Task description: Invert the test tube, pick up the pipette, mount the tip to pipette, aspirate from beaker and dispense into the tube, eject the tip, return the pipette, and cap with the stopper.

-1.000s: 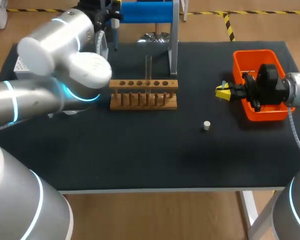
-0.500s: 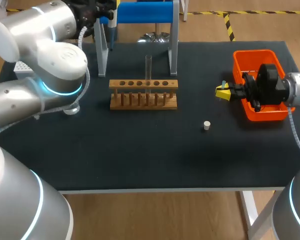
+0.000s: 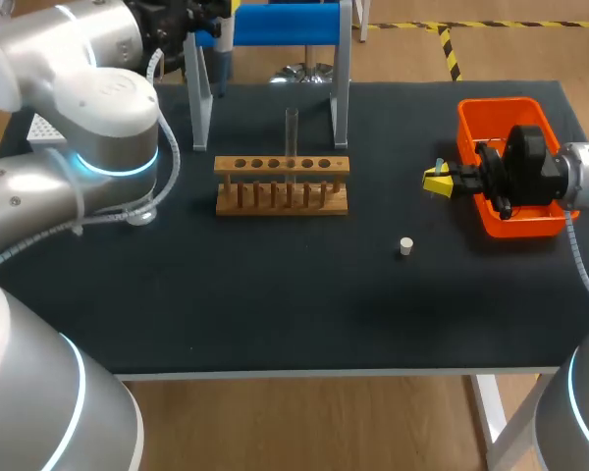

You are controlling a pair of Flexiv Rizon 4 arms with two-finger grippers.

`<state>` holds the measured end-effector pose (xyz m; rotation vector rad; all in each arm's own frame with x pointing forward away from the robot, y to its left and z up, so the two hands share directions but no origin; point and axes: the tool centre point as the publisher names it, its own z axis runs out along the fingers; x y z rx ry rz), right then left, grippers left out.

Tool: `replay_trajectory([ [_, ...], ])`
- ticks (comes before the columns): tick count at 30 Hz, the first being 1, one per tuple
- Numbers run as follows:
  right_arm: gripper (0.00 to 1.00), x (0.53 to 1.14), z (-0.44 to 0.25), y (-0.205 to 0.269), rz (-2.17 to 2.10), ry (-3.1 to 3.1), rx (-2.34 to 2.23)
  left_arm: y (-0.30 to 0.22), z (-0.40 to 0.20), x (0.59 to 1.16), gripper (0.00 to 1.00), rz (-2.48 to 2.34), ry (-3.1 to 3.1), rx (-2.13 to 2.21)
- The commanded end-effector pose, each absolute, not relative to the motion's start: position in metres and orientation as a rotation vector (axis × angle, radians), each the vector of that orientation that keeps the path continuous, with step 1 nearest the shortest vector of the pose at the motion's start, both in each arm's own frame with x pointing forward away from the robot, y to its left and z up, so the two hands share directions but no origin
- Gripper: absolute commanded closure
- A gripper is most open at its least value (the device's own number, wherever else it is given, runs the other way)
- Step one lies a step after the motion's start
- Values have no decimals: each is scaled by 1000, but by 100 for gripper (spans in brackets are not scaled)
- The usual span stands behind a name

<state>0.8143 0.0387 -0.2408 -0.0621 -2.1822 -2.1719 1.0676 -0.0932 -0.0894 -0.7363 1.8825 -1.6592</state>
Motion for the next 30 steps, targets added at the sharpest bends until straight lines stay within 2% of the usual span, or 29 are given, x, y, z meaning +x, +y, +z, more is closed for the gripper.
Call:
replay_trajectory([
  [1,100,813,-240,38,-2172,-2184,-62,-86,-82,1043,100,-1723,1884,-668],
  [26,100,813,-240,38,-2172,-2184,-62,-140,-20,932,100,-2027,2024,-394],
  [30,100,813,-240,38,-2172,-2184,-62,-140,-20,932,100,-2027,2024,-394],
])
